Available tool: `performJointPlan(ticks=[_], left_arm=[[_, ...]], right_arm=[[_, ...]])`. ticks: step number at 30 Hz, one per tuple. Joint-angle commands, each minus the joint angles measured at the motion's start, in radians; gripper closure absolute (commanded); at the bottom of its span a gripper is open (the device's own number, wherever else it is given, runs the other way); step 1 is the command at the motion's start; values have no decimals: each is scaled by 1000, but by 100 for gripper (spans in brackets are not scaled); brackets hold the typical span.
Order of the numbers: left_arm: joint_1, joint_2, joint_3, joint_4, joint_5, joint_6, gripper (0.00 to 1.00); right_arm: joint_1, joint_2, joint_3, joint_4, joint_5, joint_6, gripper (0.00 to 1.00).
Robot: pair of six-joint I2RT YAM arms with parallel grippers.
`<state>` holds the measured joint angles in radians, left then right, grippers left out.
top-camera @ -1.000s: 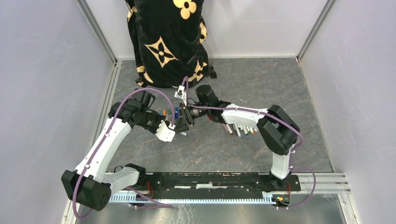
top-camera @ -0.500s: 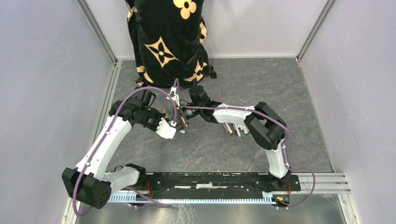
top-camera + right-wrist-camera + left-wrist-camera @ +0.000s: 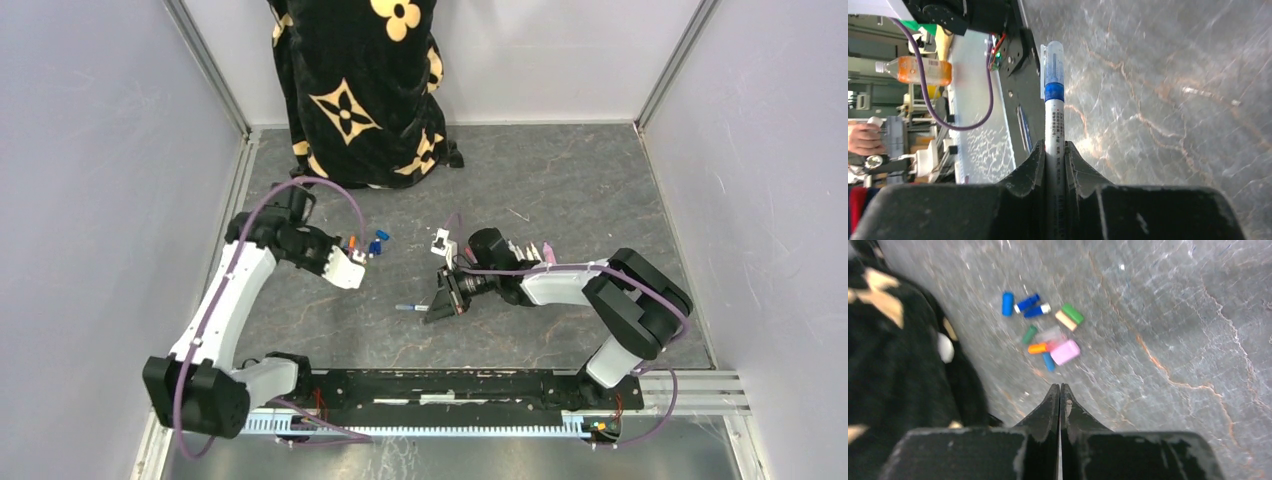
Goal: Open the pen caps
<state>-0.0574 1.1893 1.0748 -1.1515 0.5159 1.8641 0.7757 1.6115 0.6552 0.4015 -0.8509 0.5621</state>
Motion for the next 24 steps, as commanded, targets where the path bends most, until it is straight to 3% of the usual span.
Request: performJointPlan(ticks=[1, 4, 7, 10, 11, 12, 17, 24], left_arm=[[-148, -29, 20, 13, -210, -130, 98], [-159, -29, 57, 1, -145, -173, 97], [-180, -79, 42, -5, -36, -197, 63], [-233, -128, 24, 37, 37, -283, 44], [-255, -133, 24, 57, 49, -325, 28], [-275, -135, 25, 65, 56, -359, 20], [-349, -122, 9, 119, 44, -441, 6], [-370, -120, -33, 213, 30, -431, 11]], right_arm=[[-7, -7, 78, -92, -108, -22, 100], [-8, -7, 120, -63, -99, 11, 100], [-4, 14, 146, 15, -99, 93, 100], [2, 40, 176, 74, -79, 167, 100], [3, 47, 182, 110, -70, 198, 100], [5, 57, 187, 149, -65, 222, 100], [23, 112, 225, 354, -56, 397, 100], [43, 144, 263, 455, -50, 481, 100]])
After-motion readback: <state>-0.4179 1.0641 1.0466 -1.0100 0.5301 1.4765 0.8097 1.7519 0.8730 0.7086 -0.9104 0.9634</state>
